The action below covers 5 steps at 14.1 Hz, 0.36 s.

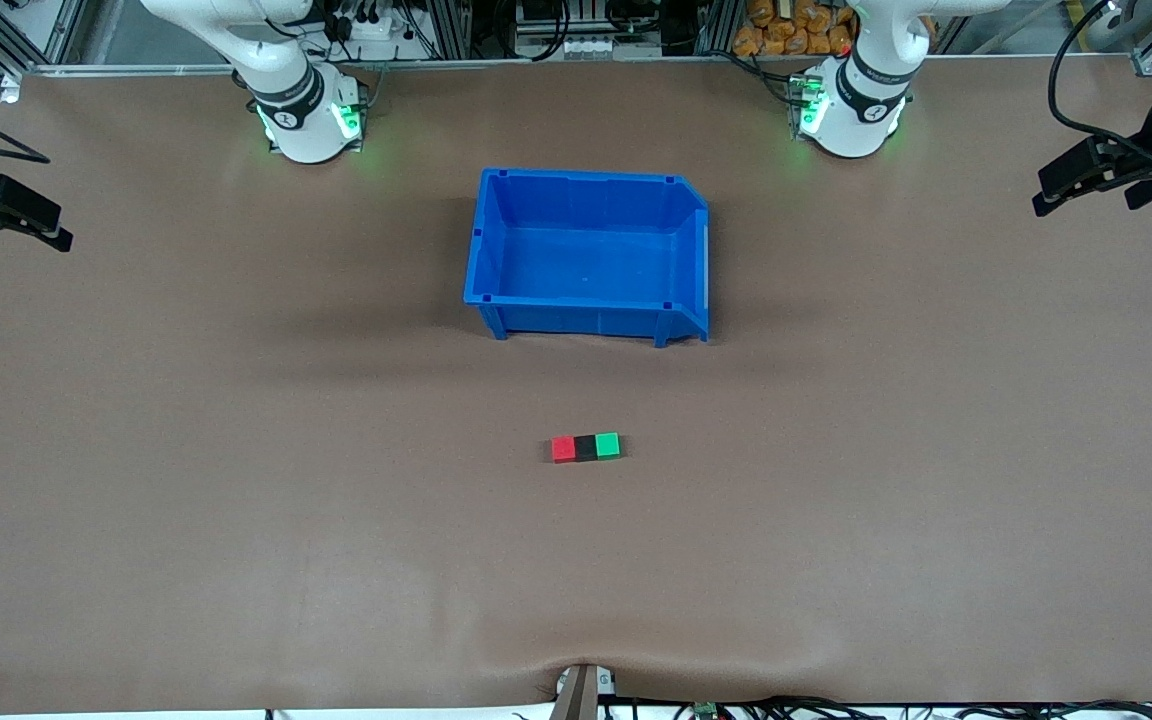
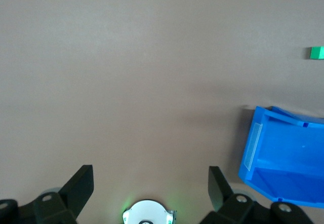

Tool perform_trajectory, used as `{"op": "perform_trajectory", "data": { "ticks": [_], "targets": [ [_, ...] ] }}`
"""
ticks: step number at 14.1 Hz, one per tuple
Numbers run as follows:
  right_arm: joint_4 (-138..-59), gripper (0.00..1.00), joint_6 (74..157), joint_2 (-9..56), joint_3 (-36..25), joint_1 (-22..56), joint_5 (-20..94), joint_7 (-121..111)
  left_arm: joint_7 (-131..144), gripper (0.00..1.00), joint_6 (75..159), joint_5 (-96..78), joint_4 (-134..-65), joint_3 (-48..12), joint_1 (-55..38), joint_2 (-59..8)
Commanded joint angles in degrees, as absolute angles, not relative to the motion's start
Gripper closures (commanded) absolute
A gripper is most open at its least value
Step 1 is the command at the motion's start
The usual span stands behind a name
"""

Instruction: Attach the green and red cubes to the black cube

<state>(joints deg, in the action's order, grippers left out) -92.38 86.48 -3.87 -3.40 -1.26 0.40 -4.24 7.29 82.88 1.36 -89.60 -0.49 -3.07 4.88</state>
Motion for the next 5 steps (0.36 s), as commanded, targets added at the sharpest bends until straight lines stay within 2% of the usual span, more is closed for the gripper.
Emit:
{"op": "perform_trajectory", "data": {
  "ticks": [1, 5],
  "targets": [
    [-91.14, 0.00, 85.78, -3.25, -3.25, -1.85, 1.32, -4.48, 6.24, 0.00, 82.27, 2.64, -86.05, -0.09, -3.16, 3.17],
    [-91.14, 0.00, 85.78, -3.25, -3.25, -1.67, 1.32, -4.57, 6.15, 0.00, 82.18, 2.55, -86.13, -0.17, -3.34, 2.99]
  ]
}}
